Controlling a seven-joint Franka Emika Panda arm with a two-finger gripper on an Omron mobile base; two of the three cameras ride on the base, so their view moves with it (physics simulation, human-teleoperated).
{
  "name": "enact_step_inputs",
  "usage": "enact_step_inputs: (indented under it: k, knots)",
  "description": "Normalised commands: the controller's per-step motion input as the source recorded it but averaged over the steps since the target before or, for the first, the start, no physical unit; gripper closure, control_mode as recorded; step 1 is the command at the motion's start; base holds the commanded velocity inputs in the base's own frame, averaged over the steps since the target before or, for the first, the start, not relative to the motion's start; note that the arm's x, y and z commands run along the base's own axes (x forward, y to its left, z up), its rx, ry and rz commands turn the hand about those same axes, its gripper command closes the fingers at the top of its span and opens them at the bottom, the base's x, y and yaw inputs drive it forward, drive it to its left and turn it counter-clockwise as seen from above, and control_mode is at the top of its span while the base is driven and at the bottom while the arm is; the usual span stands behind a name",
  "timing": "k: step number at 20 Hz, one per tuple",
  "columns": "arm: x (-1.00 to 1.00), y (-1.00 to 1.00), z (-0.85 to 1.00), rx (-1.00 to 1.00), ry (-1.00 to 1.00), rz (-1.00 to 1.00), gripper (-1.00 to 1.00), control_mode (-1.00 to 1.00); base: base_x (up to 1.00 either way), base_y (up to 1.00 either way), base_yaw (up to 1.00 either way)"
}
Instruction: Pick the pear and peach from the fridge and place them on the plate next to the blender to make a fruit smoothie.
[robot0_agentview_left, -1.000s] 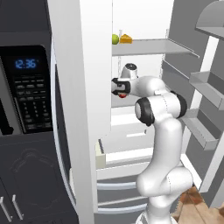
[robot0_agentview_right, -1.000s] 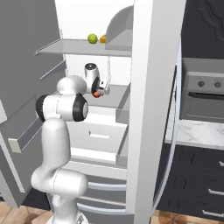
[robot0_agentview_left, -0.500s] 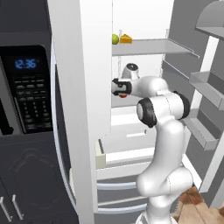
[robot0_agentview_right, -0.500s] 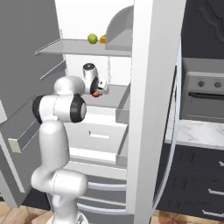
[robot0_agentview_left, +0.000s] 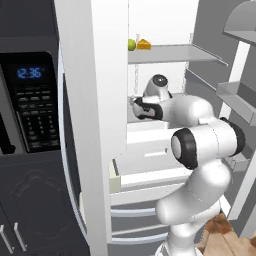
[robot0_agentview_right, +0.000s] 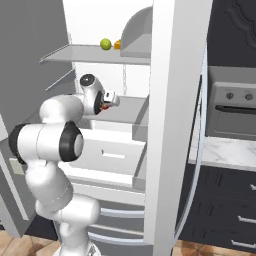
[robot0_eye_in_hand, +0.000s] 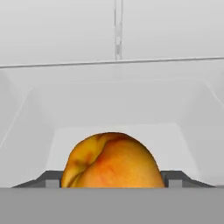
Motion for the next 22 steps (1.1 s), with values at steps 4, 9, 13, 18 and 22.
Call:
enact_step_inputs:
  k: [4, 9, 13, 18, 22]
  knots:
    - [-1.0, 0.07, 1.0, -0.03, 0.02, 0.0, 1.0, -1.0, 0.0, 0.0, 0.0]
    - [-1.0, 0.21, 0.91, 0.0, 0.23, -0.01, 1.0, -1.0, 0.0, 0.0, 0.0]
    - [-1.0, 0.14, 0.2, 0.07, 0.38, 0.0, 1.0, -1.0, 0.0, 0.0, 0.0]
    - [-1.0, 0.0, -0.26, 0.12, 0.21, 0.0, 1.0, -1.0, 0.0, 0.0, 0.0]
    - [-1.0, -0.01, -0.11, 0.02, -0.06, 0.0, 1.0, -1.0, 0.0, 0.0, 0.0]
